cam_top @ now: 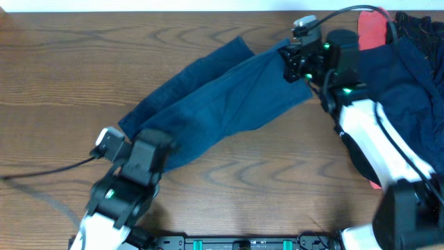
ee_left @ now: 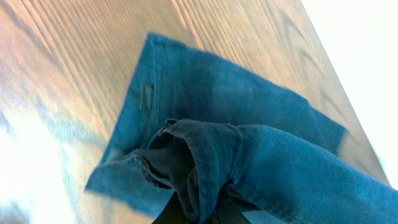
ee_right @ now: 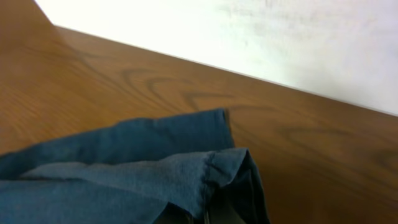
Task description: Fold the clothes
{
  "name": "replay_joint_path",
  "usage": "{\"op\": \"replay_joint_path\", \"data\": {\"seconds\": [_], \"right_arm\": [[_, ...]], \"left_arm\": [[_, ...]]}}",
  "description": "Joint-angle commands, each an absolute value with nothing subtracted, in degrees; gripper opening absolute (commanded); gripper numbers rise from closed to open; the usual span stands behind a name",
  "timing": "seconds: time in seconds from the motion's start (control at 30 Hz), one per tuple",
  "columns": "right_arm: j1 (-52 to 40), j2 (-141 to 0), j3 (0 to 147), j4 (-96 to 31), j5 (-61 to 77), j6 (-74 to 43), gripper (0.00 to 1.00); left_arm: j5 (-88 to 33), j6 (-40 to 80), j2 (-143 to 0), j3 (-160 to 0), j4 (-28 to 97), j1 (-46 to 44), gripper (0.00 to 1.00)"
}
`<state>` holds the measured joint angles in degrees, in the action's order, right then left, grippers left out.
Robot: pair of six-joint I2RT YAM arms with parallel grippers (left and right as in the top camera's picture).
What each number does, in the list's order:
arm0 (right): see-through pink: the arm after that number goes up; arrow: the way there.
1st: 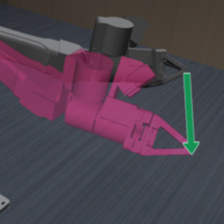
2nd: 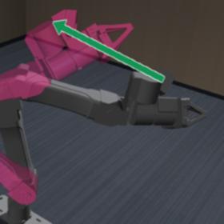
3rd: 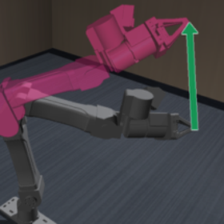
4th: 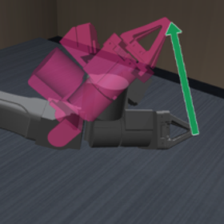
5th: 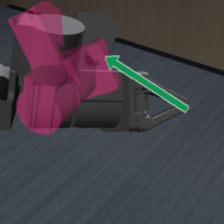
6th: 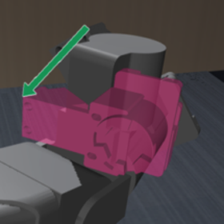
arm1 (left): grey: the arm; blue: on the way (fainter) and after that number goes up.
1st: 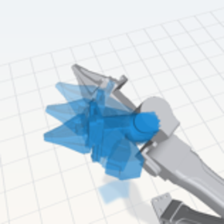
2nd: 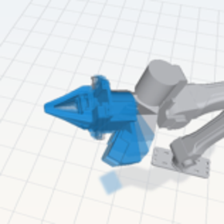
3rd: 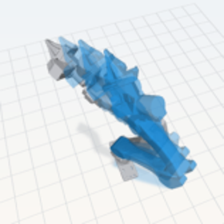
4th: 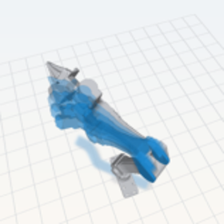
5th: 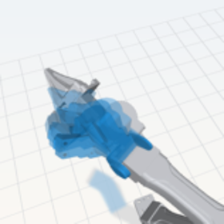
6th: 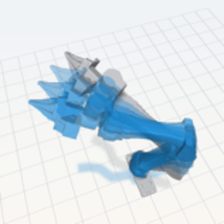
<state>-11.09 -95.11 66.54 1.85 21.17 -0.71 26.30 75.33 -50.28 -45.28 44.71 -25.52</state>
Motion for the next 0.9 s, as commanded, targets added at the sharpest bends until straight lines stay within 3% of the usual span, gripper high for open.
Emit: {"op": "replay_joint_path", "data": {"seconds": [0.0, 0.27, 0.7, 0.73, 0.8, 0.83, 0.87], "right_arm": [[-10.87, -99.94, 67.83, 5.96, 15.42, -0.36, 0.01], [-12.36, -107.24, 67.83, 19.75, 15.44, -0.36, 0.01], [-17.37, -118.17, 68.69, 35.99, 14.81, -0.38, 0.02], [-17.72, -119.13, 69.08, 36.29, 14.79, -0.38, 0.08], [-18.46, -121.62, 70.35, 36.03, 14.81, -0.38, 0.61], [-18.68, -122.58, 70.91, 35.27, 14.81, -0.38, 0.99], [-18.76, -123.09, 71.26, 34.04, 14.72, -0.36, 0.99]], "left_arm": [[38.28, 76.60, -57.30, -44.99, 42.59, -24.64, 0.07], [40.32, 76.62, -70.87, -44.99, 32.77, -18.39, 0.07], [38.17, 76.60, -78.37, -44.99, 24.64, -12.16, 0.07], [38.17, 76.60, -78.98, -44.99, 24.38, -12.16, 0.08], [38.20, 76.58, -80.51, -44.99, 24.10, -12.05, 0.36], [38.17, 76.55, -81.17, -44.99, 23.92, -11.86, 0.57], [38.17, 76.20, -81.80, -44.99, 23.53, -11.53, 0.77]]}}
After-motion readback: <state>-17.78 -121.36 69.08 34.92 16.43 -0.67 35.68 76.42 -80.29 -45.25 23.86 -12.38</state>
